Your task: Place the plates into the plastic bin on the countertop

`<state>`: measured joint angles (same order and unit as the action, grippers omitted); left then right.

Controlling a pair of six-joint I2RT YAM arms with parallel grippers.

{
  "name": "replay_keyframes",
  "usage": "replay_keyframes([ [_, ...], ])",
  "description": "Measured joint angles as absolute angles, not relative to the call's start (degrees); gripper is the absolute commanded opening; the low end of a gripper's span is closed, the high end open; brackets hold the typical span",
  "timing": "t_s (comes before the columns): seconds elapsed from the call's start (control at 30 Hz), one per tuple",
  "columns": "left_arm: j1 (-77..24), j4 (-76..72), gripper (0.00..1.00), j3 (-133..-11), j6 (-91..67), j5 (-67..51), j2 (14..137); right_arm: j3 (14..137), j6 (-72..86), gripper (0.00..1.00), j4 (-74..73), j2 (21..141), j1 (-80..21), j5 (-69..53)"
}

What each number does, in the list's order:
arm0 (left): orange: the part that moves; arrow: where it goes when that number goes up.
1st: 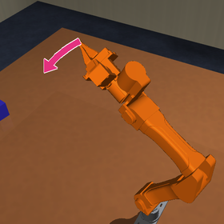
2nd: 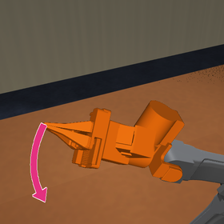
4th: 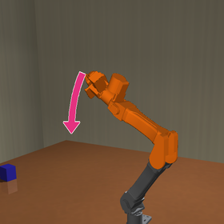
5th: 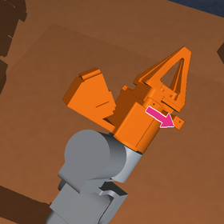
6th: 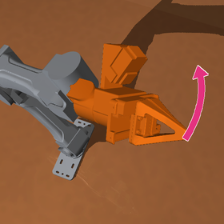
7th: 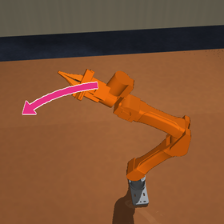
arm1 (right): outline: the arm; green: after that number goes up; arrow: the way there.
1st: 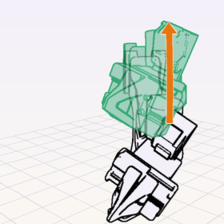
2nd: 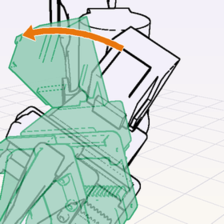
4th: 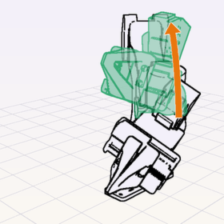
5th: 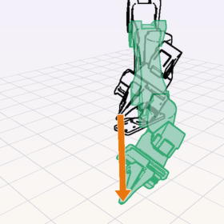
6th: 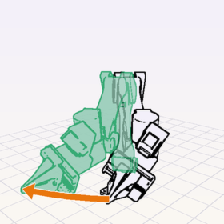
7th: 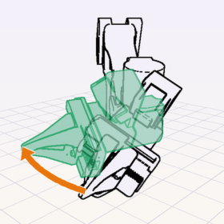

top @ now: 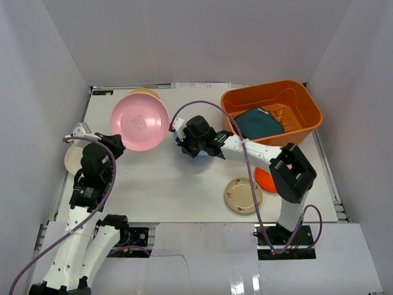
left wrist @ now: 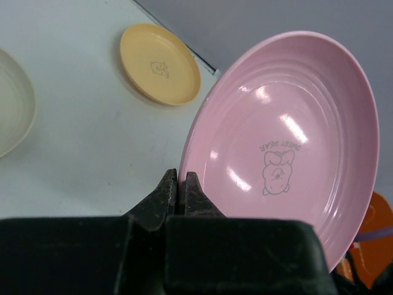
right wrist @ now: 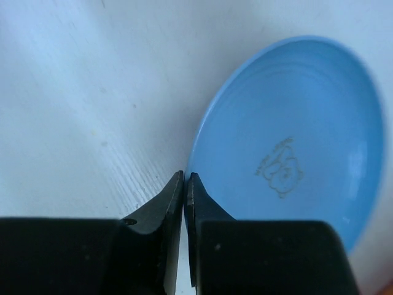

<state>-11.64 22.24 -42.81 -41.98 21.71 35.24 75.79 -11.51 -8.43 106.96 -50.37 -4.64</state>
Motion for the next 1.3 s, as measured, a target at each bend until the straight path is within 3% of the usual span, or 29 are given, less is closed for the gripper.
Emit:
replay_keyframes([
  [0.23,-11.6,21.3,0.00,-44.6,-42.0,18.3,33.1,82.8,-11.0,0.08,-7.0,92.6,-47.8,-0.3],
  [0.5,-11.6,16.8,0.00,-44.8,-45.2,7.6,38.4,79.3,-10.9,0.08,-2.3,77.5,-30.4,4.8],
  [0.67,-12.2,13.2,0.00,-44.9,-47.5,0.7,44.8,72.1,-9.7,0.08,-3.5,80.2,-20.4,5.9],
  [0.9,-19.9,11.5,0.00,-49.3,-47.6,-0.1,53.9,71.1,-6.7,0.09,-6.5,92.0,-15.5,4.3],
  [0.93,-21.7,11.3,0.00,-50.4,-47.4,0.4,55.0,71.1,-6.2,0.11,-6.6,92.8,-15.4,4.0],
  [1.0,-24.4,10.6,0.00,-52.7,-46.9,1.3,57.1,71.1,-4.6,0.25,-6.8,93.8,-15.4,2.9],
  [1.03,-25.6,10.2,0.00,-53.6,-46.8,1.5,58.2,71.1,-3.6,0.40,-6.8,93.9,-15.4,2.4],
  [1.1,-27.8,9.3,0.00,-55.4,-46.2,2.6,60.3,71.1,-1.7,0.57,-6.4,93.8,-15.4,0.9],
  [1.13,-28.8,8.9,0.00,-56.2,-46.0,3.3,61.5,71.1,-0.6,0.72,-6.2,93.8,-15.5,0.2],
  [1.23,-31.1,8.1,0.00,-58.6,-45.2,5.5,65.2,71.4,3.1,0.81,-6.7,93.4,-15.3,-1.3],
  [1.3,-32.8,8.0,0.00,-60.2,-44.4,7.2,67.7,71.9,5.4,0.81,-7.8,92.7,-14.7,-2.0],
])
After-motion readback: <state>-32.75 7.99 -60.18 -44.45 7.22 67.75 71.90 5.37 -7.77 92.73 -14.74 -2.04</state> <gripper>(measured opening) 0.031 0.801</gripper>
